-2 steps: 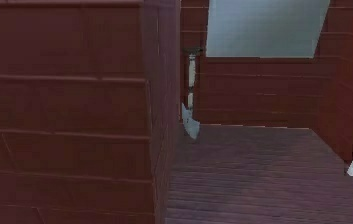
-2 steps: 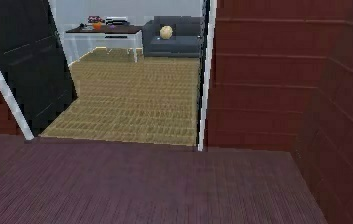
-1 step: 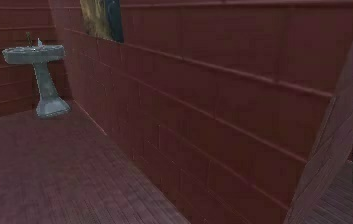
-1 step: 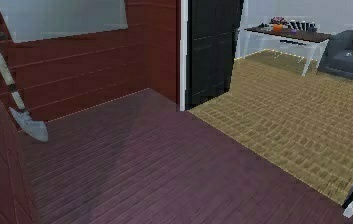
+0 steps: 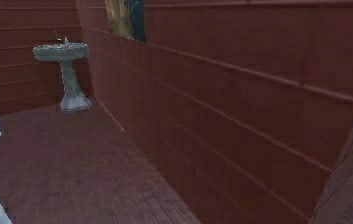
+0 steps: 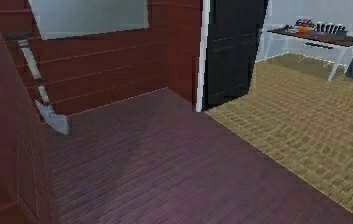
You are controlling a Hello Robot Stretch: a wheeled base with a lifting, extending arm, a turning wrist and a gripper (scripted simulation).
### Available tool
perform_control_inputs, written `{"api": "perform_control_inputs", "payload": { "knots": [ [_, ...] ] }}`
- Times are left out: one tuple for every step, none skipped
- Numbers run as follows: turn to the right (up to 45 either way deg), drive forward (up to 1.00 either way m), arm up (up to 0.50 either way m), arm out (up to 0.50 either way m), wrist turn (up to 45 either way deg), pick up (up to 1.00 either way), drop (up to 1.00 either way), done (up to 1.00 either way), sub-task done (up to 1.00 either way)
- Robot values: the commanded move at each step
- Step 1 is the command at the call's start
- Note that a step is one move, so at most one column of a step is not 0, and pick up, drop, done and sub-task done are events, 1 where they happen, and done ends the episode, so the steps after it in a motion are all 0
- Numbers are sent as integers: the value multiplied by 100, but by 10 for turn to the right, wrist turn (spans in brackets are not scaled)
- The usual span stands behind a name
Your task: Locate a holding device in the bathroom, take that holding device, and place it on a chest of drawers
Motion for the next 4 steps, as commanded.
{"api": "perform_control_inputs", "payload": {
  "knots": [
    [0,60,0,0,0,0,0,0,0],
    [-330,0,0,0,0,0,0,0,0],
    [0,30,0,0,0,0,0,0,0],
    [-270,0,0,0,0,0,0,0,0]
  ]
}}
